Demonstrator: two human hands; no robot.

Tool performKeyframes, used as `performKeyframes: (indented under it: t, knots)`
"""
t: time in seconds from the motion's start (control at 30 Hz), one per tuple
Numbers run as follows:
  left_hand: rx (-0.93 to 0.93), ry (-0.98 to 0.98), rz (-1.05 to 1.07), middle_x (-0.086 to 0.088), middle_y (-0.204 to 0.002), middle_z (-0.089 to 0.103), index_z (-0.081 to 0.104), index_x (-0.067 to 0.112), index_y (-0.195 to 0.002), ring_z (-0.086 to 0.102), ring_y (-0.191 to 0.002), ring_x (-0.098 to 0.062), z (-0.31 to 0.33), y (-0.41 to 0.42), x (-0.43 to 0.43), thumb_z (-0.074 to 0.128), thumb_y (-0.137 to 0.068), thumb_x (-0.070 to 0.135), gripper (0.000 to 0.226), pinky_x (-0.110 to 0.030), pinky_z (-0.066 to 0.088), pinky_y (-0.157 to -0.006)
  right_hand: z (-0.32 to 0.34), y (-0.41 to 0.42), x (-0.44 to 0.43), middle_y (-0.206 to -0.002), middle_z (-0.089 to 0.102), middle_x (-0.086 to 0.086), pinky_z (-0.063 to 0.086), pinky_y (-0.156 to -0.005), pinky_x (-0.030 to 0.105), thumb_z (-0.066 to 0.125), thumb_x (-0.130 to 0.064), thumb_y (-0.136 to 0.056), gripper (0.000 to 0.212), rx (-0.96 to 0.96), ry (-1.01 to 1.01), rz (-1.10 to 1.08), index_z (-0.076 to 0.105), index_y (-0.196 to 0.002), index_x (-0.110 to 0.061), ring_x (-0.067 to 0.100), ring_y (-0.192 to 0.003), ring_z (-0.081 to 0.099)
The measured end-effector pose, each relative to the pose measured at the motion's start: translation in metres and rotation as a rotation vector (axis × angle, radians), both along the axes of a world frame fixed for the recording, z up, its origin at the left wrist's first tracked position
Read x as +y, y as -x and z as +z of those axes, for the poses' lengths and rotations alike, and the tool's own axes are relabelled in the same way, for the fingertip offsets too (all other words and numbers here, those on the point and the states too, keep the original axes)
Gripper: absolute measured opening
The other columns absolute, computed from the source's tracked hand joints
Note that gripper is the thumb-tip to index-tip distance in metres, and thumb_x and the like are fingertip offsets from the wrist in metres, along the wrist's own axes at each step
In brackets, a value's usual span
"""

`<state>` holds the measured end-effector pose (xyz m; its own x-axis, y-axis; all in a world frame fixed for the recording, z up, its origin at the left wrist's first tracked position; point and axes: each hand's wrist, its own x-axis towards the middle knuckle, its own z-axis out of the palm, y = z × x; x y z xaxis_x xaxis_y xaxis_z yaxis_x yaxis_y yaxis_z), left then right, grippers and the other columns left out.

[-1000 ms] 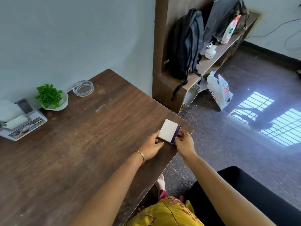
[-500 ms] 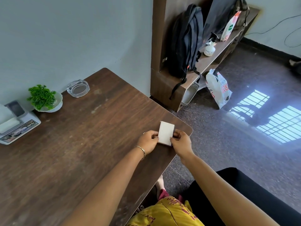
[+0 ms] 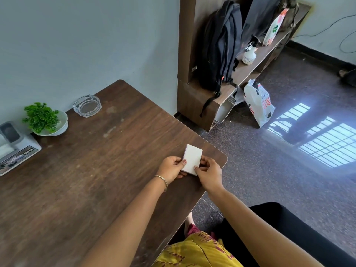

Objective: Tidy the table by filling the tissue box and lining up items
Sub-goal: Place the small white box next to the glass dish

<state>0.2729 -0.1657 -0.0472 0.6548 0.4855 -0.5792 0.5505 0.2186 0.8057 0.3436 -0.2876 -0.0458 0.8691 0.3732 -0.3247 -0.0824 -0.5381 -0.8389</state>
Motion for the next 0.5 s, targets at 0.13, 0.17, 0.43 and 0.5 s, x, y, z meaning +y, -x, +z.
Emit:
performKeyframes:
  t: [0.13, 0.17, 0.43, 0.5]
  knots:
    - [-0.045, 0.121, 0.072, -0.004, -0.079, 0.065, 0.053, 0.008, -0.108, 0.065, -0.049, -0.001, 0.003, 0.003, 0.004, 0.055, -0.093, 0.016, 0.016, -0.016, 0.053, -0.052, 0.0, -0.004, -0.001, -0.101, 0.068, -0.007, 0.054, -0.085, 0.025, 0.07, -0.006, -0.081, 0.036, 0.051, -0.092, -0.023, 0.064, -0.115, -0.015, 0.0, -0.076, 0.063]
    - [-0.055, 0.15, 0.101, -0.004, -0.08, 0.066, 0.054, 0.008, -0.107, 0.066, -0.05, -0.002, 0.003, 0.004, 0.005, 0.056, -0.093, 0.015, 0.016, -0.016, 0.054, -0.052, 0.001, -0.005, -0.001, -0.102, 0.069, -0.005, 0.054, -0.086, 0.025, 0.07, -0.006, -0.081, 0.036, 0.065, -0.117, -0.029, 0.064, -0.115, -0.014, 0.001, -0.08, 0.064]
    - [-0.1, 0.178, 0.271, -0.005, -0.083, 0.064, 0.061, 0.012, -0.086, 0.063, -0.07, -0.012, 0.021, 0.018, 0.026, 0.058, -0.091, 0.013, 0.006, -0.025, 0.059, -0.062, 0.016, -0.018, 0.033, -0.117, 0.066, 0.008, 0.054, -0.092, 0.037, 0.067, -0.014, -0.087, 0.042, 0.27, -0.274, 0.045, 0.053, -0.126, -0.008, 0.016, -0.105, 0.064]
    - [-0.114, 0.171, 0.317, -0.007, -0.086, 0.064, 0.061, 0.01, -0.088, 0.064, -0.076, -0.014, 0.03, 0.021, 0.036, 0.058, -0.09, 0.013, 0.005, -0.03, 0.06, -0.064, 0.028, -0.019, 0.049, -0.116, 0.064, 0.003, 0.057, -0.084, 0.032, 0.064, -0.014, -0.09, 0.042, 0.336, -0.317, 0.107, 0.048, -0.128, -0.012, 0.016, -0.104, 0.064]
